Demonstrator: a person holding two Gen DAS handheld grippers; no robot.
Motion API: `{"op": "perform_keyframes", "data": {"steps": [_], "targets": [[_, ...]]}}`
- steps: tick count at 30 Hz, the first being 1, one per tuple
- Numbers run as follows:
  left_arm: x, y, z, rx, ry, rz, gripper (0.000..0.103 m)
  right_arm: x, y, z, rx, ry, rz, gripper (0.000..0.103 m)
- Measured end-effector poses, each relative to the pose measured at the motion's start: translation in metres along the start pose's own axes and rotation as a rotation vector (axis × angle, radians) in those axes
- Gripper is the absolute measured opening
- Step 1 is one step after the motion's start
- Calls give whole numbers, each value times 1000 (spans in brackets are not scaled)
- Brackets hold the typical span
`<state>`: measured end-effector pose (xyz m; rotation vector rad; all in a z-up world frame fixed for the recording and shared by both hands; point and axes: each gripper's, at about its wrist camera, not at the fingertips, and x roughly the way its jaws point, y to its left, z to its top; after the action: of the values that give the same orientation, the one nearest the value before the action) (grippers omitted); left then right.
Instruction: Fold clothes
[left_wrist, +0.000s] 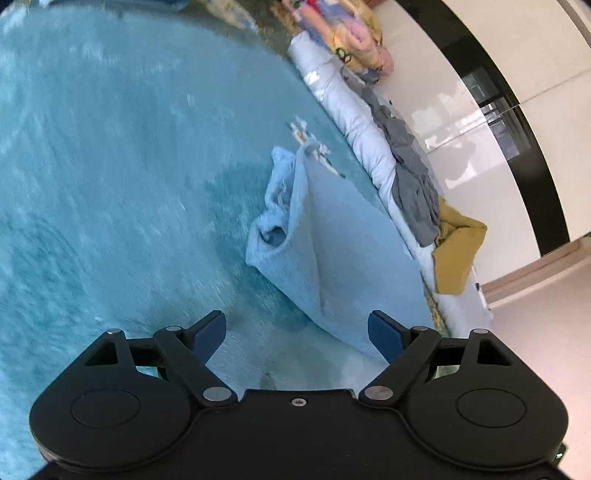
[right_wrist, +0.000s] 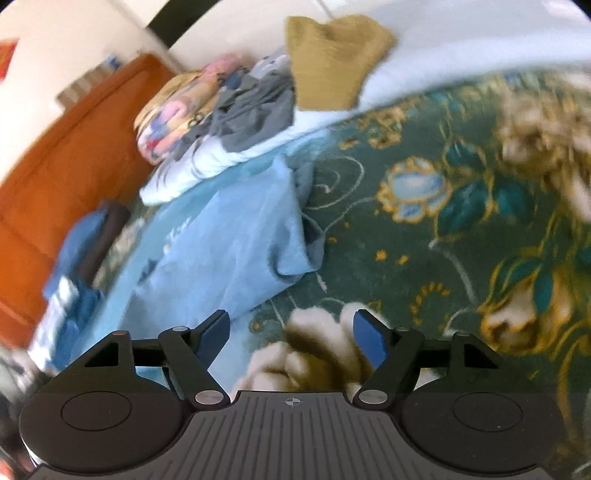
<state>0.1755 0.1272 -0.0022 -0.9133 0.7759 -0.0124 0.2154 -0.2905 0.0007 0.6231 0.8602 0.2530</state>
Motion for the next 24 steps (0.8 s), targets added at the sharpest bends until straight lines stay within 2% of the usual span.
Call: {"op": "perform_keyframes", "data": {"steps": [2,6,15,19,21,23,24], "targets": [[8,1,1,-23,0,-7,88,7,-6,2,85,-4,39,72],[14,-2,5,-49,-40,-36,90,20,-10,7,171,-42,38,69],[28,4,12,-140,-102,-72,75,50,-27,15,391,-84,90,42],[31,10,13,-186,-126,-62,53,65,-38,13,537,-81,123,32],[31,13,13,-202,-134,-52,41,70,-42,10,592,-79,133,18],[33,17,13,-208,-139,-36,21,71,-43,10,588,-91,125,11],[34,19,13,-210,-142,-28,17,71,-44,10,586,-97,122,9]]}}
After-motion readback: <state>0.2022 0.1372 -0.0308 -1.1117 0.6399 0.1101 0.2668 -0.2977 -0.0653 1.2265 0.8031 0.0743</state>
